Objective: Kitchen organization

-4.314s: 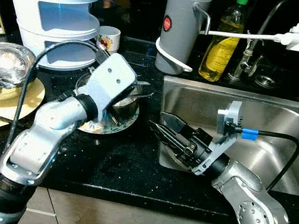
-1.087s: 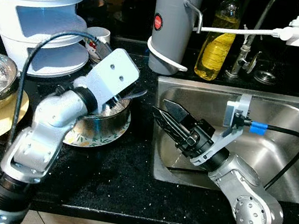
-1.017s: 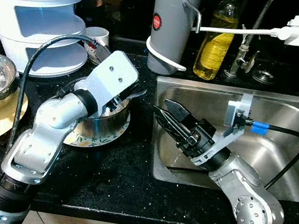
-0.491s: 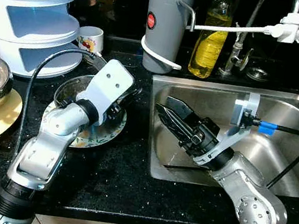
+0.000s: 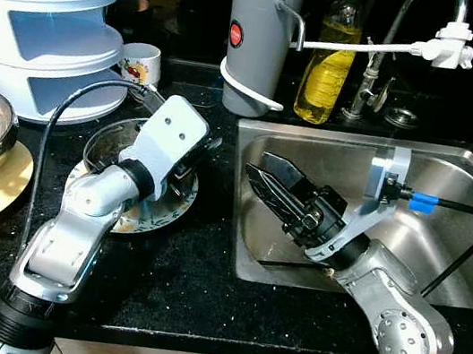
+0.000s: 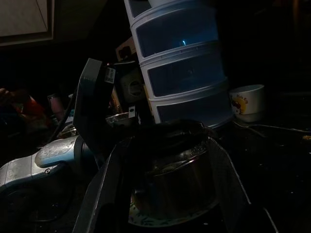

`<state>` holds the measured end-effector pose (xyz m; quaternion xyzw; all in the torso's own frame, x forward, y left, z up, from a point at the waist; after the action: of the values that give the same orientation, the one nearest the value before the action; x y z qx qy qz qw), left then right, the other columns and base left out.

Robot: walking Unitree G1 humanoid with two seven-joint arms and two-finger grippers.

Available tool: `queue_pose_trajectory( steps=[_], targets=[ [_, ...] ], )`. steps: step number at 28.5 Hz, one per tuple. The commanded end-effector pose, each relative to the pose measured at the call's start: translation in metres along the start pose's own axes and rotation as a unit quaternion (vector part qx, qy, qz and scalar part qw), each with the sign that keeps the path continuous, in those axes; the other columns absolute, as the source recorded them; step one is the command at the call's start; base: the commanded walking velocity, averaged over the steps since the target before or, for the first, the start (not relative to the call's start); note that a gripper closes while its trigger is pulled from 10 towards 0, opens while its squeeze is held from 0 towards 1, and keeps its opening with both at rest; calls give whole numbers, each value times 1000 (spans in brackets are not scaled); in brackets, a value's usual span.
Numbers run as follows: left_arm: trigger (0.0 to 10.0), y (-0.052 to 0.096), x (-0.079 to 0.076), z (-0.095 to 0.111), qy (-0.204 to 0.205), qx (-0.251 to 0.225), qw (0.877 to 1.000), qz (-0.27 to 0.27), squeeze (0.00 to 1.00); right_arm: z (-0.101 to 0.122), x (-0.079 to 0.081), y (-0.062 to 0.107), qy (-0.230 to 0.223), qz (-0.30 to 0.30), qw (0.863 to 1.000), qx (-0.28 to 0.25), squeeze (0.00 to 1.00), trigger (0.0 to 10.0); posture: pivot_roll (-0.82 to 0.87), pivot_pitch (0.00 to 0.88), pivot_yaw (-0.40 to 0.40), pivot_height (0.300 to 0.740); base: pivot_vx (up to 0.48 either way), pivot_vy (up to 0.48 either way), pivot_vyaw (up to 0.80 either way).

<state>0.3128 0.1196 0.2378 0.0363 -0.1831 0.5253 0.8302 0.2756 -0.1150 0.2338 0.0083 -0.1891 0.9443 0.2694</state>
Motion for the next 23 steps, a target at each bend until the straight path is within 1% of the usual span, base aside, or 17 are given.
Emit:
queue_pose_trajectory(
  steps=[1,8,9,13,14,15,16,18,20,21,23],
  targets=[
    [0,2,0,-9,18,21,1000,4,0,2,2,-2,1,9,1000,0,0,10000,-63,0,-49,740,0,0,0],
    [0,2,3,-8,22,19,1000,10,0,2,2,-1,2,9,1000,1,0,10000,-63,0,-52,740,0,0,0],
    [0,1,8,-3,13,13,1000,19,0,2,1,-1,3,8,1000,1,0,10000,-63,0,-54,740,0,0,0],
    [0,1,10,-1,10,10,1000,23,0,2,1,-1,3,8,1000,1,0,10000,-63,0,-54,740,0,0,0],
    [0,0,14,5,7,0,999,31,0,2,0,-1,3,8,1000,0,0,10000,-61,0,-55,740,0,0,0],
    [0,0,14,5,7,0,999,31,0,2,0,-1,3,8,1000,0,0,10000,-61,0,-55,740,0,0,0],
    [0,-1,19,15,2,-16,999,40,0,3,0,-2,3,7,1000,-2,0,10000,-60,0,-55,740,0,0,0],
    [0,-1,19,15,2,-16,999,40,0,3,0,-2,3,7,1000,-2,0,10000,-60,0,-55,740,0,0,0],
    [0,-2,28,44,-16,-62,996,54,0,3,-1,-2,1,5,1000,-7,0,10000,-59,0,-53,740,0,0,0],
    [0,-2,28,44,-16,-62,996,54,0,3,-1,-2,1,5,1000,-7,0,10000,-59,0,-53,740,0,0,0],
    [0,-2,32,69,-29,-104,992,59,0,4,-2,-3,1,-1,1000,-12,0,10000,-59,0,-53,740,0,0,0]
  ],
)
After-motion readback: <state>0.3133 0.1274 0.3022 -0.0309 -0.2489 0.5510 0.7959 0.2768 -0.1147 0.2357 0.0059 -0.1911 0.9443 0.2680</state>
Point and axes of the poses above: a point about 5 cm out from each wrist's last joint towards the gripper, its own y axis pointing back from the gripper into the wrist, its own z axis along the axis of the wrist's last joint, x = y × z, the point moved 1 cm from there along -y, pointing out of the wrist towards the gripper, and after that the axes turned 5 degrees about y, right-handed, at the moved point
